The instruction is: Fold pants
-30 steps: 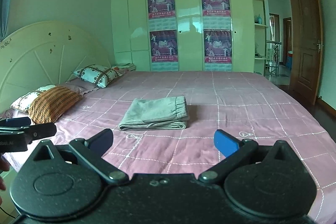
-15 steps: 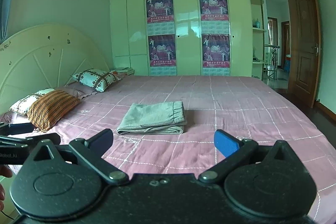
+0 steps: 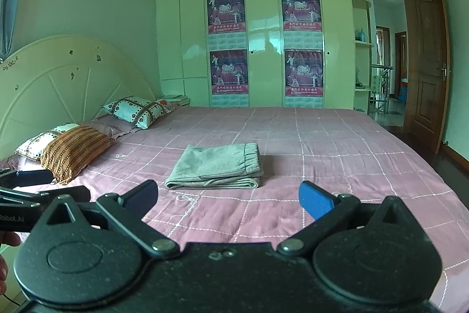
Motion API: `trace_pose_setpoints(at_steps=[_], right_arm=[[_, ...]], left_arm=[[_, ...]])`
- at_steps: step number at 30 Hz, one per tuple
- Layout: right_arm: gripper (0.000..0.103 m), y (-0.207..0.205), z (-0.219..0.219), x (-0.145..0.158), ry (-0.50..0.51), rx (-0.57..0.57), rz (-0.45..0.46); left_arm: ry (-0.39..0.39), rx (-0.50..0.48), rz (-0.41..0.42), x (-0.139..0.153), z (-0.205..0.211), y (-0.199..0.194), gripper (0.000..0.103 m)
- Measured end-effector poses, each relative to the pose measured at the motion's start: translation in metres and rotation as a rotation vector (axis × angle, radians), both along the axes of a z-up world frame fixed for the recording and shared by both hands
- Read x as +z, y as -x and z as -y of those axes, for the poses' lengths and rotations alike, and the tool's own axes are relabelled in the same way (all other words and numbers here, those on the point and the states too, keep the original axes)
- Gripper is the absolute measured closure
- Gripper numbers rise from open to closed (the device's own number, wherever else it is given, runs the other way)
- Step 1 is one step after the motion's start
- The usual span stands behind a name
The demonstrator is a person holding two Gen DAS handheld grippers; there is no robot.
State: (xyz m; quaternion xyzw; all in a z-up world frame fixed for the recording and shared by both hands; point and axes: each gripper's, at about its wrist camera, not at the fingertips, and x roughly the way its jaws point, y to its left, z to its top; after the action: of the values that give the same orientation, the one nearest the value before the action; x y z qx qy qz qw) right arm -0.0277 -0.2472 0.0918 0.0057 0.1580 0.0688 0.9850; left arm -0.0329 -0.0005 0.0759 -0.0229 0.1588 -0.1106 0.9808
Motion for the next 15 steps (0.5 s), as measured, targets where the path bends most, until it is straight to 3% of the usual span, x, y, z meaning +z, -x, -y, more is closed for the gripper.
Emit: trace_pose_setpoints(at_steps=[15], right_arm=[[0.006, 0.0000, 0.0006, 0.0015, 0.006, 0.004, 0.005]], left_arm=[[0.023, -0.002, 0.008, 0.0008, -0.0044, -0.0004, 0.000]])
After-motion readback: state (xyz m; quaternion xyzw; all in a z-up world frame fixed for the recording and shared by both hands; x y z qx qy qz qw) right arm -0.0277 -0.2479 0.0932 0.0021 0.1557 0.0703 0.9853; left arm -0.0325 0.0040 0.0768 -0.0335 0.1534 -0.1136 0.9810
